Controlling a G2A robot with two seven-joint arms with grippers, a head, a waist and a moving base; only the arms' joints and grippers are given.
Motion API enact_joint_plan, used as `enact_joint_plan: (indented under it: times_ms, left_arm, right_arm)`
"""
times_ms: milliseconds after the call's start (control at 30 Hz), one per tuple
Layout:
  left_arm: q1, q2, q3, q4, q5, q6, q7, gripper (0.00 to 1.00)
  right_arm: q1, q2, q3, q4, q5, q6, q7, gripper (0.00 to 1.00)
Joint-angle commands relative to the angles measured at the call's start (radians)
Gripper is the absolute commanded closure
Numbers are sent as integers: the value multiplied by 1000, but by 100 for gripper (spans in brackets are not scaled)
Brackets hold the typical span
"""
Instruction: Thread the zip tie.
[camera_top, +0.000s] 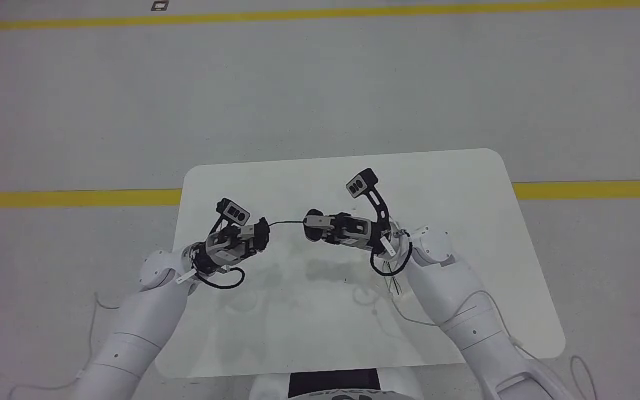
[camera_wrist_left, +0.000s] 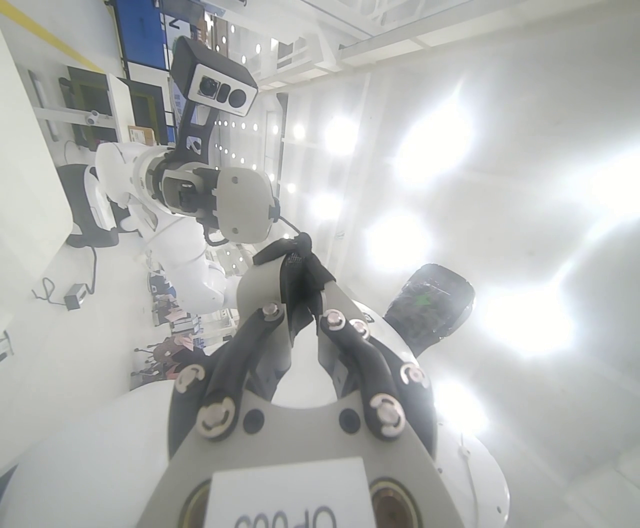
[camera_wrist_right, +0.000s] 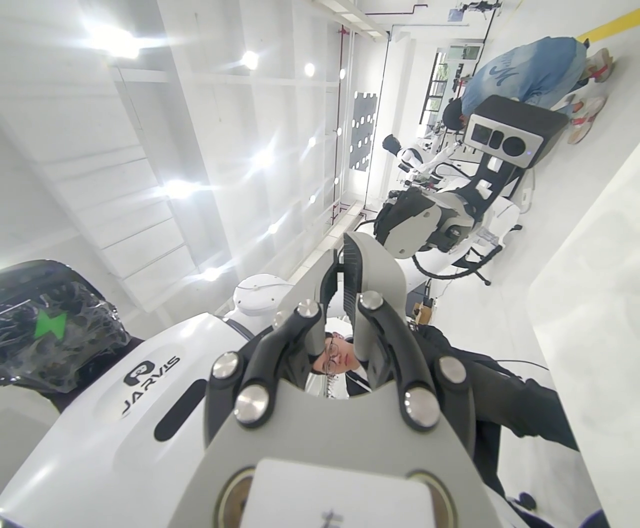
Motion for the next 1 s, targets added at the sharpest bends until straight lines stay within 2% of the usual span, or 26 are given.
enact_joint_plan:
  times_ms: [0,133,167,200,233,600,867,900,967]
  left_arm:
    - [0,0,0,1,1,0,0,100]
    - [0,-1,-2,1,4,0,1,100]
    - [0,-1,-2,1,7,1,1,62]
    - [1,0,-2,0,9,5,1,5]
    - [1,0,-2,-1,9,8,1,0]
    - [7,2,-16,-7,16,22,12,0]
    - [7,2,-16,-7,16,22,12,0]
    - [7,2,-15,-11,23,24,24,0]
    - [2,5,-11,-25,64,23,-4,0]
  right_arm:
    - [-1,0,2,-1,-7,0,-1,100]
    - [-3,1,5,-7,-23,0,-4,100]
    - [-4,1,7,-9,-25,0,-5,100]
    - [-5,1,10,-12,-31,0,-6,100]
    - [-6,2,12,-15,-36,0,-6,100]
    - [-11,8,48,-55,-115,0,-9,100]
    - [-13,9,48,-56,-116,2,-16,100]
    - [-17,9,47,-64,-122,6,-32,100]
    - [-23,12,47,-75,-119,8,-41,100]
